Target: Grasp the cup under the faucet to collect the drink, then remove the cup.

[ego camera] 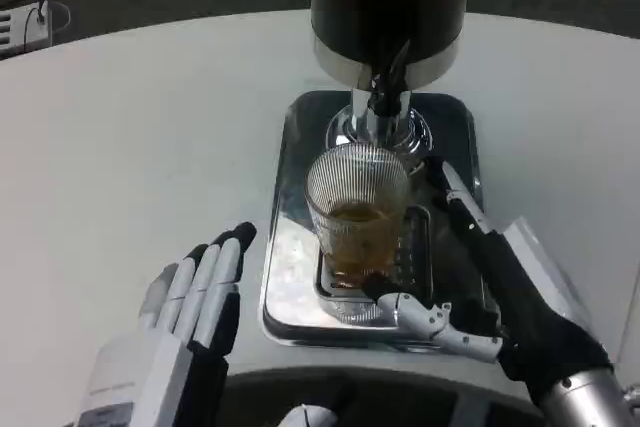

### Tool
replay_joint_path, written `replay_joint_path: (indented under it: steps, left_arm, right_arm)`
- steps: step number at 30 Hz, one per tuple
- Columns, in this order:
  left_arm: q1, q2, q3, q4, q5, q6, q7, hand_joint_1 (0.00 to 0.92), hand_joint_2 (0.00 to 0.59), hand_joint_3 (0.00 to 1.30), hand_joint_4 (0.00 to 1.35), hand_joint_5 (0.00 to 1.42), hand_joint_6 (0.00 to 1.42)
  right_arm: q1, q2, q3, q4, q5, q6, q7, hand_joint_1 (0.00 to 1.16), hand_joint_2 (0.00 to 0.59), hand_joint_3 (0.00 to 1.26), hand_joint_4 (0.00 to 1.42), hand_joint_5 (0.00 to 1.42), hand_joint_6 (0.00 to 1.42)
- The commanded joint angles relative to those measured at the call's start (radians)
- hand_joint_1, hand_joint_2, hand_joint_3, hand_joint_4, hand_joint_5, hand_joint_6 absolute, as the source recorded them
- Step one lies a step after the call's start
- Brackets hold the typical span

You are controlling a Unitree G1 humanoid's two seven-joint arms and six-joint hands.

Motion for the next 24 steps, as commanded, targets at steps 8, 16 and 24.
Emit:
replay_joint_path:
  steps: [8, 16, 24]
  left_arm:
    - [-0.006, 0.014, 0.011, -0.008, 0.004, 0.012, -0.031, 0.0, 0.165, 0.0, 0.0, 0.0, 0.0]
    - [-0.005, 0.006, 0.016, -0.014, 0.003, 0.019, -0.042, 0.0, 0.165, 0.0, 0.0, 0.0, 0.0]
    - [0.008, 0.0, 0.021, -0.025, -0.003, 0.024, -0.04, 0.0, 0.165, 0.0, 0.0, 0.0, 0.0]
  right_arm:
    - [-0.091, 0.022, -0.001, 0.121, 0.008, -0.017, -0.061, 0.57, 0.242, 0.0, 0.02, 0.07, 0.2]
    - [-0.138, 0.022, 0.004, 0.179, 0.008, -0.028, -0.074, 0.6, 0.223, 0.0, 0.02, 0.06, 0.18]
    - [-0.175, 0.024, 0.013, 0.221, 0.005, -0.051, -0.09, 0.64, 0.207, 0.0, 0.02, 0.06, 0.18]
